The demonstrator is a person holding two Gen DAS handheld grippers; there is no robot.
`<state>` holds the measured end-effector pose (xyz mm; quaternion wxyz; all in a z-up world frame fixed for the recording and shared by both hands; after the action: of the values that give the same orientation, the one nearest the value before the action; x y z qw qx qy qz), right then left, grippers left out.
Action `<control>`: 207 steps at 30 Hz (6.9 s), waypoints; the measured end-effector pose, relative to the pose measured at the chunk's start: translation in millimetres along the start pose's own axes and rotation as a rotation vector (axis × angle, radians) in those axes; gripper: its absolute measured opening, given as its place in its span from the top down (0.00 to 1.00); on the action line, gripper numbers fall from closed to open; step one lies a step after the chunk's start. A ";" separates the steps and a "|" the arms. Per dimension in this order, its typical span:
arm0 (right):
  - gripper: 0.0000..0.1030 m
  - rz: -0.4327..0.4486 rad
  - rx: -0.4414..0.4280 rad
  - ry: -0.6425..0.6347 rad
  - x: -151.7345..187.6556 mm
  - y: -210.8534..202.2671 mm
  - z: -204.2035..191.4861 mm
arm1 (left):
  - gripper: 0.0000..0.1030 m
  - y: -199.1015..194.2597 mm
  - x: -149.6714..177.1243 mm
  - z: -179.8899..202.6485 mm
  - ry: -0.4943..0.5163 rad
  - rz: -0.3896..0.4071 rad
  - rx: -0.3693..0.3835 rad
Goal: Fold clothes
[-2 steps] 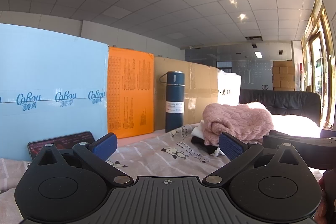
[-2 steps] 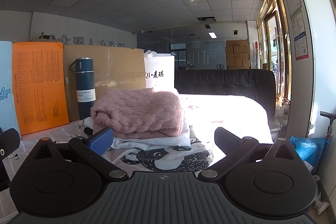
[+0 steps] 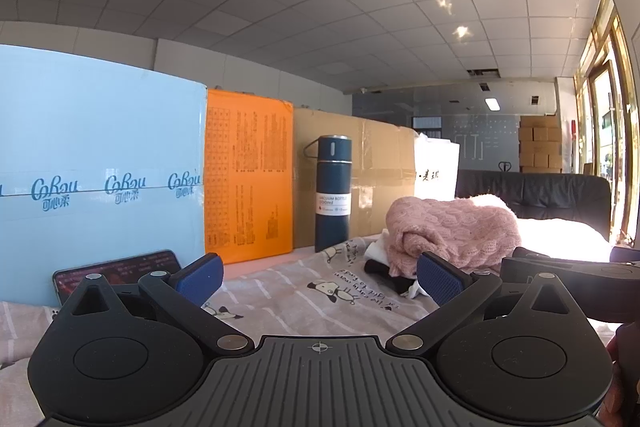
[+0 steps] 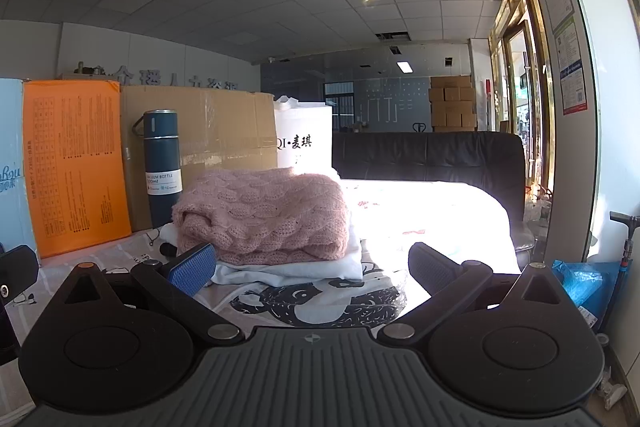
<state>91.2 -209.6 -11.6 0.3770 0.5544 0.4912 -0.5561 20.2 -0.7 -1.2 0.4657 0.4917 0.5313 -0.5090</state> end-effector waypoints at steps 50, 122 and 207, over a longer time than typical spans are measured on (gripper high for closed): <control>0.00 0.029 -0.028 0.007 -1.6 -6.2 -0.7 | 0.00 2.1 0.9 -1.0 -0.013 0.004 -0.003; 0.00 0.035 -0.042 0.001 -0.4 -6.0 -1.3 | 0.00 0.0 0.4 -3.1 -0.022 0.013 -0.006; 0.25 -0.462 -1.454 -0.290 66.6 -351.9 -269.7 | 0.01 -406.0 70.1 -283.4 -0.945 0.233 -0.437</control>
<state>-188.3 140.9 -6.0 0.5809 -0.0270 0.7816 -0.2255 -388.6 286.4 -23.7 0.7993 0.1561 0.2990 -0.4974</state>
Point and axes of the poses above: each gripper's, at about its wrist camera, not at the fingertips, and y roughly the way its jaws point, z to its right, x to its underside, the point moved 2 cm from there along y, roughly the way its jaws point, and after that the axes turned 3 degrees about y, right-handed, at the moved point
